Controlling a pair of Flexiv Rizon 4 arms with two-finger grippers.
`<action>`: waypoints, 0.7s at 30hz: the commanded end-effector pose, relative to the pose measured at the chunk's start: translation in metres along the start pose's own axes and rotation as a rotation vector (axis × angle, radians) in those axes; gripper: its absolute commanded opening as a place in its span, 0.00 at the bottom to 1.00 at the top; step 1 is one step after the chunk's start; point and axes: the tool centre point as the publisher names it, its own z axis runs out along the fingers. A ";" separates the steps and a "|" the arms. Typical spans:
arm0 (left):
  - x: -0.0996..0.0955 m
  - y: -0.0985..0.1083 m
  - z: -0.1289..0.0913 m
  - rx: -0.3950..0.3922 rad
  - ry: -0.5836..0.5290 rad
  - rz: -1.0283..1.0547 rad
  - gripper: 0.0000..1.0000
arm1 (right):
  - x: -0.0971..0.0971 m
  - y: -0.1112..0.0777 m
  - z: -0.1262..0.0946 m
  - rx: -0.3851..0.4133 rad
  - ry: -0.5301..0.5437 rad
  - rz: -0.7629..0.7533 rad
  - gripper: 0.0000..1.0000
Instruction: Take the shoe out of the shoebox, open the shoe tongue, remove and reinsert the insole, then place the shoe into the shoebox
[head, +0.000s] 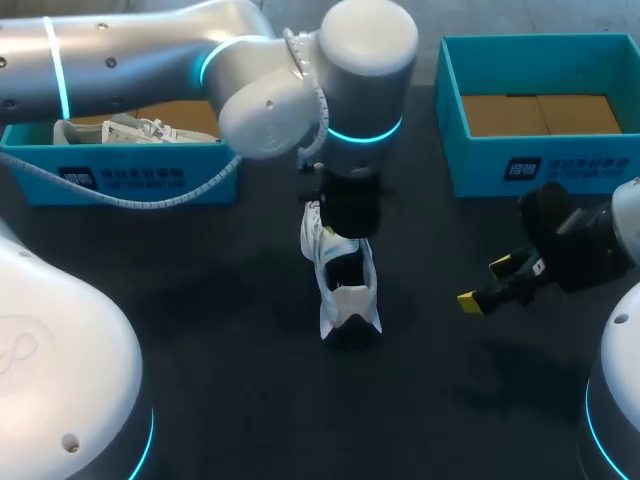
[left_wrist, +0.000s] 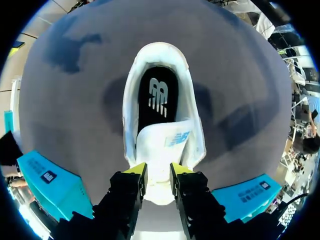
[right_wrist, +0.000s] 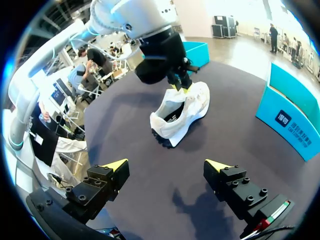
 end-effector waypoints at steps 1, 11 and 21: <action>-0.007 -0.005 0.010 0.019 0.021 0.003 0.28 | 0.001 -0.001 -0.001 -0.002 0.000 -0.001 1.00; -0.001 -0.002 -0.017 0.031 0.021 -0.165 0.38 | 0.001 -0.001 -0.001 -0.002 0.000 -0.001 1.00; 0.013 -0.003 -0.035 0.023 0.039 -0.488 1.00 | 0.001 -0.001 -0.001 -0.002 0.000 -0.001 1.00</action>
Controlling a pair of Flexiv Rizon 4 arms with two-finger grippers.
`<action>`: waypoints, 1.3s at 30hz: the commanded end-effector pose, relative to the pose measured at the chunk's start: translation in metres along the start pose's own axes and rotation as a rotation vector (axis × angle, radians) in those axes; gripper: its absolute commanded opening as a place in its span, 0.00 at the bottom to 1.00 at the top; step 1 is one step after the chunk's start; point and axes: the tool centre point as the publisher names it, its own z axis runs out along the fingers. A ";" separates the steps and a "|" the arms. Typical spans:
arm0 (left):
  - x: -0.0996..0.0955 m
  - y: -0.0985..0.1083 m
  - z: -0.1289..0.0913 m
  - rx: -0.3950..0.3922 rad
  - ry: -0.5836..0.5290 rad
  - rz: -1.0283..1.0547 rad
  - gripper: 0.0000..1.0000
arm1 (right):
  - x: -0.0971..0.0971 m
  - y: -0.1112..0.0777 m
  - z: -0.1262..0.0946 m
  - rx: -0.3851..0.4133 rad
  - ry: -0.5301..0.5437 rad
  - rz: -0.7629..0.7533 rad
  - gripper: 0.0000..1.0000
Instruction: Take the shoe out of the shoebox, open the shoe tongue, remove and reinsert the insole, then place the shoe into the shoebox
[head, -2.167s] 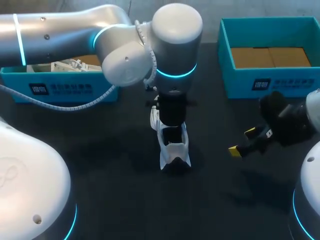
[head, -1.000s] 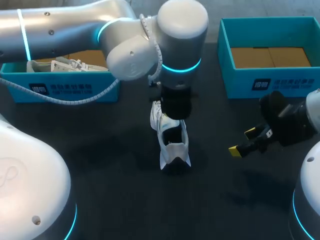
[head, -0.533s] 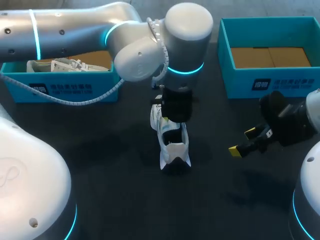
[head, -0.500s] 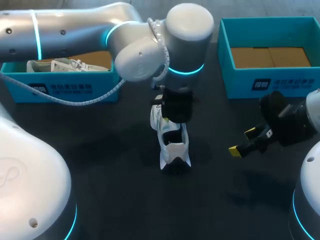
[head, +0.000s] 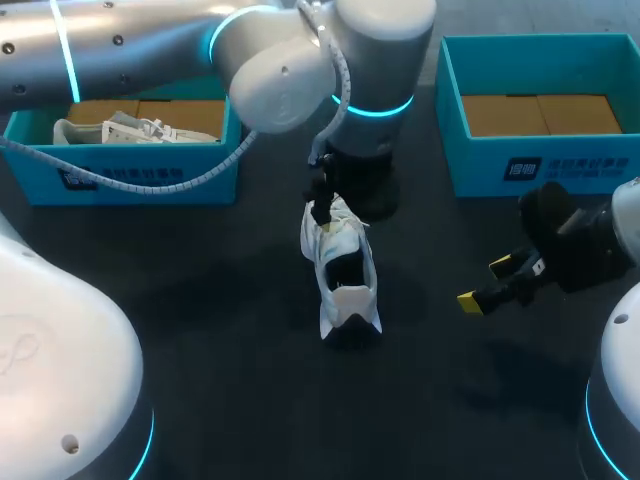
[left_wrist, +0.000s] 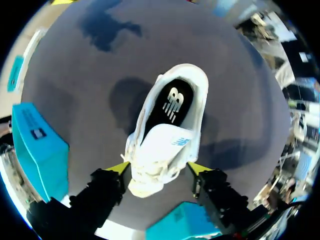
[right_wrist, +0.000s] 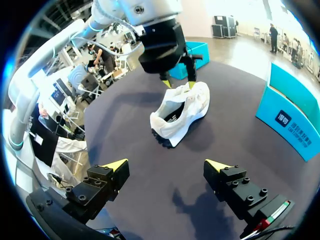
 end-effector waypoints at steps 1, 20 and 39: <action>0.007 -0.001 -0.007 0.012 -0.034 -0.101 1.00 | 0.001 -0.001 -0.001 -0.002 0.000 -0.001 1.00; 0.007 -0.001 -0.009 0.051 -0.052 -0.141 1.00 | 0.001 -0.001 -0.001 -0.002 0.000 -0.001 1.00; 0.023 -0.027 -0.003 0.102 -0.018 -0.490 1.00 | 0.001 -0.001 -0.001 -0.002 0.000 -0.001 1.00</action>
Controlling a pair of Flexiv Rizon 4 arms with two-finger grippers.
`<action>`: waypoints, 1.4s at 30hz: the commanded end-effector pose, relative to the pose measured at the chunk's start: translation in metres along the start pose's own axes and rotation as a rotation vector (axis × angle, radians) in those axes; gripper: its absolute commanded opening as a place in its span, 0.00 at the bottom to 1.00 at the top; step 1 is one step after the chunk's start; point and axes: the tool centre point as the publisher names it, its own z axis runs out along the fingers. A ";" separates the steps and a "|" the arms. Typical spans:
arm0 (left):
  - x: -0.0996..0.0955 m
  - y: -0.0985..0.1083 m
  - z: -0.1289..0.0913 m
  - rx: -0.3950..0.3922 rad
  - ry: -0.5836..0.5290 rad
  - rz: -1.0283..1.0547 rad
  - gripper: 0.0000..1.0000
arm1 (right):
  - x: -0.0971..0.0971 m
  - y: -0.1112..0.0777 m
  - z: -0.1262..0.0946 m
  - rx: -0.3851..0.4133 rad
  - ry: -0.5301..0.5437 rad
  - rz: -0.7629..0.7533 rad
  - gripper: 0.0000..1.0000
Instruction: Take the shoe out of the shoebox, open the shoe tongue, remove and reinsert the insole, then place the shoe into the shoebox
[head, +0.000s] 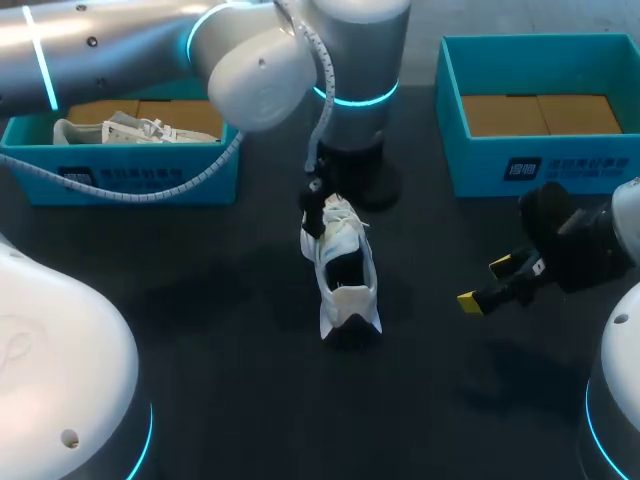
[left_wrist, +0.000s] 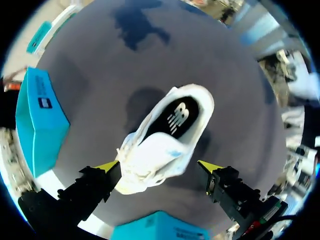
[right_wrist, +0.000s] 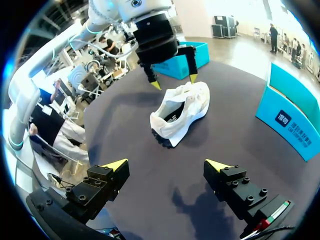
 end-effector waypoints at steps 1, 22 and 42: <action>0.014 -0.012 0.008 0.015 -0.010 -0.225 1.00 | 0.001 -0.001 -0.001 -0.002 0.000 -0.001 1.00; 0.064 -0.057 -0.003 0.084 -0.147 -0.491 1.00 | 0.001 -0.001 -0.001 -0.002 0.000 -0.001 1.00; 0.083 -0.093 0.047 0.106 -0.132 -0.645 1.00 | 0.001 -0.001 -0.001 -0.002 0.000 -0.001 1.00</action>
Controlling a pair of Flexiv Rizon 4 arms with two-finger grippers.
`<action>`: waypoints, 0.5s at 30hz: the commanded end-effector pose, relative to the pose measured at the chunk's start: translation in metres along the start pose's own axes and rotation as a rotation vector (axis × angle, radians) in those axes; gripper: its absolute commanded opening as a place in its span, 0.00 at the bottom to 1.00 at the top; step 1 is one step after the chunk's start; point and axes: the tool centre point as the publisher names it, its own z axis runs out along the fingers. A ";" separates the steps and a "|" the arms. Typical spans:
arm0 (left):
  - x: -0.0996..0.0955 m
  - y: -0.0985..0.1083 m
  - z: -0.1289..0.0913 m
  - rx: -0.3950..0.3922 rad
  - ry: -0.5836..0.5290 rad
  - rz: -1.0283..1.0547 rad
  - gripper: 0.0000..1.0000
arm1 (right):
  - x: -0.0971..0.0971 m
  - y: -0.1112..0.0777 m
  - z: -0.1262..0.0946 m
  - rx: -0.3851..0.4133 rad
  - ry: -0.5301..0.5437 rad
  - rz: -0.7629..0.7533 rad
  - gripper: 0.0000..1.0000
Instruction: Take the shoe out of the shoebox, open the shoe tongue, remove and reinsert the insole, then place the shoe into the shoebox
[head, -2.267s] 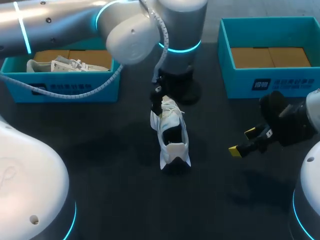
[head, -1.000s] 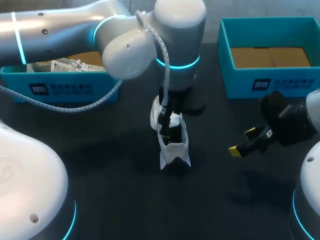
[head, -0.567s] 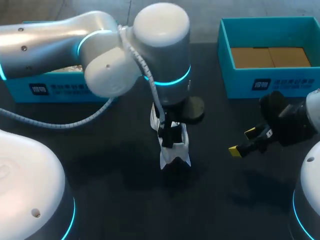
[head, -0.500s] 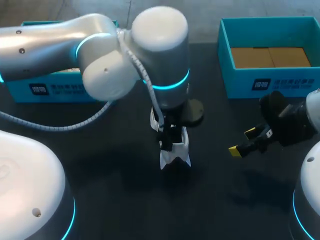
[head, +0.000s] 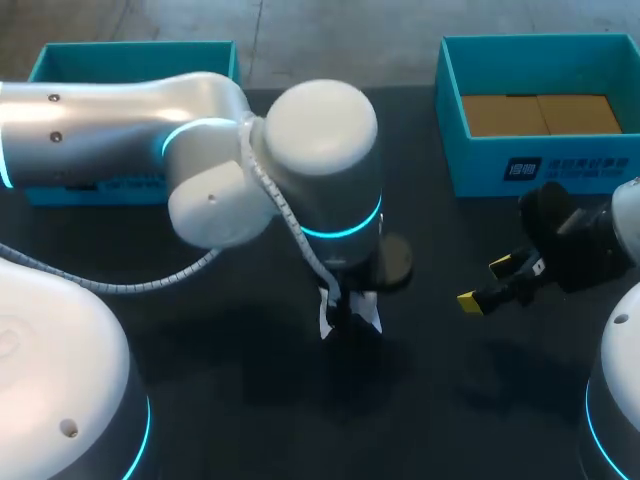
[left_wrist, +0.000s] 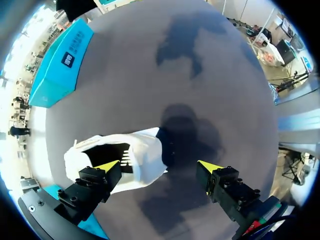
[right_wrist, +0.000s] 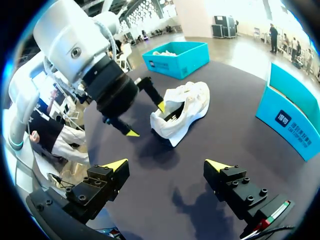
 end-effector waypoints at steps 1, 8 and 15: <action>0.001 -0.003 0.016 0.000 0.008 -0.008 1.00 | 0.001 -0.001 -0.001 -0.002 0.000 -0.001 1.00; -0.001 -0.011 0.034 -0.045 0.037 -0.039 1.00 | 0.001 -0.001 -0.001 -0.002 0.000 -0.001 1.00; -0.002 -0.017 0.045 -0.073 0.069 -0.039 0.95 | 0.001 -0.001 -0.001 -0.002 0.000 -0.001 1.00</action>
